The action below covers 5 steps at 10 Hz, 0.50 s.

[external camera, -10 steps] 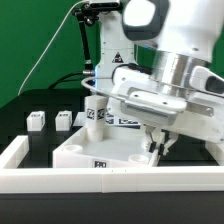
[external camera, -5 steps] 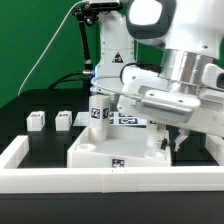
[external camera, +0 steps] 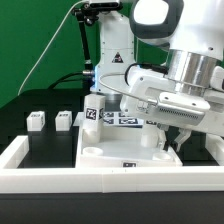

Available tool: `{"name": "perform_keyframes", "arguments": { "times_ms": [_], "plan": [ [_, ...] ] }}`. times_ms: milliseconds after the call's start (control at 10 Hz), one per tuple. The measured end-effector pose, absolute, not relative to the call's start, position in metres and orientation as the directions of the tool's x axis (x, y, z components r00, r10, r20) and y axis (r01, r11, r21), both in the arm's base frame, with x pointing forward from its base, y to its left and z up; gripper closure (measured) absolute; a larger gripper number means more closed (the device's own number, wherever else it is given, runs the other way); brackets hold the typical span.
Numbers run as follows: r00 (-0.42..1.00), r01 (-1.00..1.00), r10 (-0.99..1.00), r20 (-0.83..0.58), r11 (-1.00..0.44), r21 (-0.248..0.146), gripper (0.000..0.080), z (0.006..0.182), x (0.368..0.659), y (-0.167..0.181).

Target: Assemble square table

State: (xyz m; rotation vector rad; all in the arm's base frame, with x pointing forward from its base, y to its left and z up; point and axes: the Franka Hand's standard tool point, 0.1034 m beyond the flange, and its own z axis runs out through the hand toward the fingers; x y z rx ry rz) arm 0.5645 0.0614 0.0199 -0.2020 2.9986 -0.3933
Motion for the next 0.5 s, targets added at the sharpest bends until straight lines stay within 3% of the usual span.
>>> {"name": "perform_keyframes", "arguments": {
  "times_ms": [200, 300, 500],
  "plan": [
    [-0.985, -0.125, -0.151, -0.082, 0.957, -0.263, 0.0741, 0.02, 0.562, 0.07],
    [-0.985, -0.125, -0.147, -0.092, 0.97, -0.207, 0.0741, 0.02, 0.564, 0.062],
    [-0.988, -0.105, -0.121, -0.096, 0.983, -0.152, 0.0741, 0.02, 0.566, 0.044]
  ]
}}
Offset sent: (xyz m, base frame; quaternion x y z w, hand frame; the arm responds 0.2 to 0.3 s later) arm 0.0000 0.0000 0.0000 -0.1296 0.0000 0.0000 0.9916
